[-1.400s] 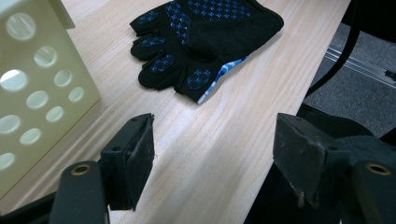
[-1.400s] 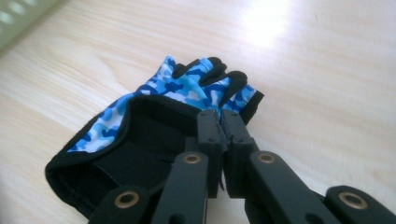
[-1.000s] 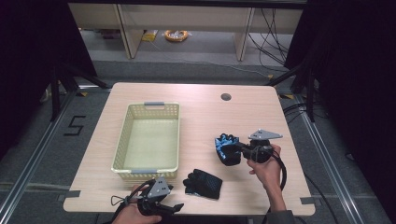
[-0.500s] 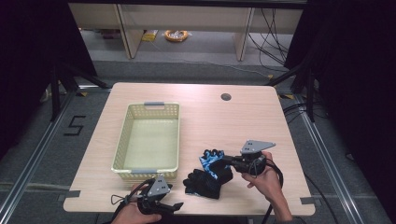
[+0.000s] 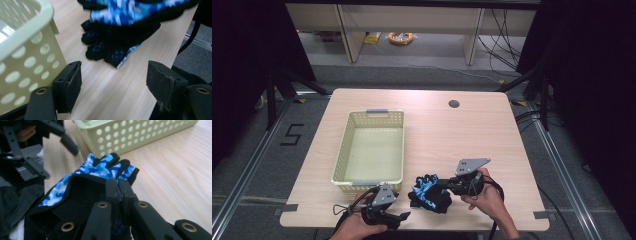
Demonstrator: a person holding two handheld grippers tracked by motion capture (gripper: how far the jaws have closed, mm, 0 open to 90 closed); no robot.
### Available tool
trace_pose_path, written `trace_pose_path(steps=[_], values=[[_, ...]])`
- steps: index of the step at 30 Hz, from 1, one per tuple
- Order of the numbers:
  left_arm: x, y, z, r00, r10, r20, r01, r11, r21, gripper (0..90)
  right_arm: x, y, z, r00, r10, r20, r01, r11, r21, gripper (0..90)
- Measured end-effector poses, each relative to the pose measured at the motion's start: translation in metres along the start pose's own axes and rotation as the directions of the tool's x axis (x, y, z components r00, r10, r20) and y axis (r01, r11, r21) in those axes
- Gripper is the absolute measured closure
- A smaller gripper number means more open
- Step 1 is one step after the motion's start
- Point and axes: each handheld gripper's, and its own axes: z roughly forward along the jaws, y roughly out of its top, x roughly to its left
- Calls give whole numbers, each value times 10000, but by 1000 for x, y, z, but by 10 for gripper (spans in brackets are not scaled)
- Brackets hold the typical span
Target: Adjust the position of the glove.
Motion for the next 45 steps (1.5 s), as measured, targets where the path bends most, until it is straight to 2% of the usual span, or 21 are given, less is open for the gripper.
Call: trace_pose_path(steps=[2, 3, 4, 6, 12, 14, 17, 20, 21, 24, 29, 30, 31, 32, 33, 34, 36, 39, 40, 41, 45], values=[[0, 3, 1, 9999, 110, -47, -111, 9999, -70, 289, 2, 0, 2, 9998, -64, -167, 63, 10000, -25, 881], [0, 4, 3, 10000, -42, -58, 42, 10000, -80, 295, 3, 0, 2, 9998, -72, -208, 71, 10000, -32, 882], [2, 7, 3, 9994, 331, -34, -331, 9994, -38, 301, 5, 1, 3, 9996, -8, -295, 5, 10000, -75, 881], [-1, 10, 5, 9999, 129, -13, -129, 9998, -152, 311, 6, 2, 3, 9979, -238, -599, 231, 9997, -121, 881], [3, 14, 6, 9982, 584, 97, -580, 9977, -349, 360, 11, 1, 2, 9964, -198, -827, 193, 9998, -63, 881], [1, 14, 7, 9990, 398, 194, -388, 9980, -503, 385, 10, 1, 2, 9957, -346, -859, 334, 9993, -159, 881], [-2, 15, 8, 9956, 829, 447, -805, 9954, -528, 427, 9, 2, 3, 9931, -509, -1060, 489, 9986, -218, 881], [-4, 16, 9, 9899, 1131, 859, -1086, 9926, -548, 466, 12, 2, 3, 9931, -306, -1135, 294, 9995, -119, 881], [-5, 17, 9, 9884, 1167, 970, -1123, 9924, -496, 495, 10, 2, 4, 9925, -504, -1113, 488, 9987, -175, 881], [-8, 15, 10, 9847, 1311, 1146, -1259, 9907, -515, 564, 9, 2, 4, 9904, -446, -1311, 416, 9988, -253, 881], [-9, 16, 12, 9836, 1413, 1117, -1354, 9890, -588, 773, 6, 3, 8, 9876, -591, -1457, 555, 9980, -288, 881], [-8, 18, 11, 9817, 1653, 948, -1606, 9855, -552, 802, 6, 4, 9, 9871, -554, -1499, 519, 9983, -268, 881], [-7, 18, 12, 9827, 1606, 921, -1560, 9862, -547, 833, 4, 5, 12, 9864, -485, -1568, 448, 9986, -270, 882], [-9, 18, 13, 9869, 1296, 961, -1244, 9906, -575, 840, 2, 5, 14, 9857, -605, -1574, 556, 9978, -348, 882], [-8, 18, 14, 9867, 1298, 977, -1246, 9905, -579, 842, 2, 5, 15, 9868, -305, -1590, 269, 9993, -245, 881], [-7, 18, 15, 9881, 1194, 972, -1153, 9922, -468, 844, 0, 6, 16, 9868, -359, -1581, 332, 9992, -200, 881], [-5, 17, 18, 9877, 1265, 924, -1238, 9917, -341, 847, -5, 6, 21, 9828, -596, -1748, 570, 9982, -197, 882], [-4, 17, 22, 9898, 1101, 907, -1084, 9938, -234, 857, -8, 6, 25, 9820, -269, -1868, 276, 9996, 10, 881], [-3, 18, 22, 9869, 1393, 819, -1385, 9902, -158, 862, -11, 6, 27, 9796, -484, -1951, 485, 9988, -45, 882], [-3, 18, 23, 9888, 1205, 885, -1202, 9927, -92, 864, -12, 6, 28, 9805, -330, -1937, 354, 9993, 88, 881], [-4, 20, 21, 9922, 1024, 716, -1000, 9943, -365, 868, -16, 15, 28, 9731, -629, -2215, 643, 9979, -11, 881]])
